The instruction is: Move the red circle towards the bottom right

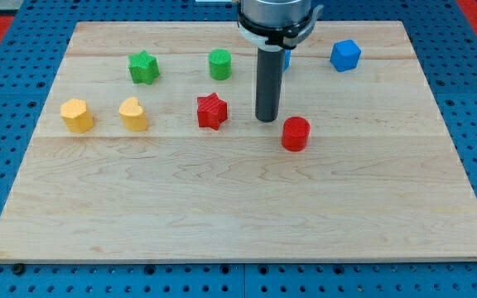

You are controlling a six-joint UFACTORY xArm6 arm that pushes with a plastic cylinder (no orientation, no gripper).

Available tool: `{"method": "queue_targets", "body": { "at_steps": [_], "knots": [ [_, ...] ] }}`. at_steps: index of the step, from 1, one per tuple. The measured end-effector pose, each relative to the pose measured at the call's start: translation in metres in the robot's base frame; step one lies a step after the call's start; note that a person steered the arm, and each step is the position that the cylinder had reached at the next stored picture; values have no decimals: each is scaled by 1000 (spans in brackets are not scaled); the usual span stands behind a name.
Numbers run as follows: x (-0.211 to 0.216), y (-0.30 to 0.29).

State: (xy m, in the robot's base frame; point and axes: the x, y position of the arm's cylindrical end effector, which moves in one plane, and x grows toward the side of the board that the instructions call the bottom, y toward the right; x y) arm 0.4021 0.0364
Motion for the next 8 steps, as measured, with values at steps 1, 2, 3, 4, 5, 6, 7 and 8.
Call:
{"method": "queue_targets", "body": {
  "at_steps": [1, 2, 3, 4, 5, 6, 7, 8],
  "knots": [
    [-20, 0],
    [-35, 0],
    [-39, 0],
    [-39, 0],
    [-40, 0],
    [-40, 0],
    [-40, 0],
    [-48, -1]
  ]
}}
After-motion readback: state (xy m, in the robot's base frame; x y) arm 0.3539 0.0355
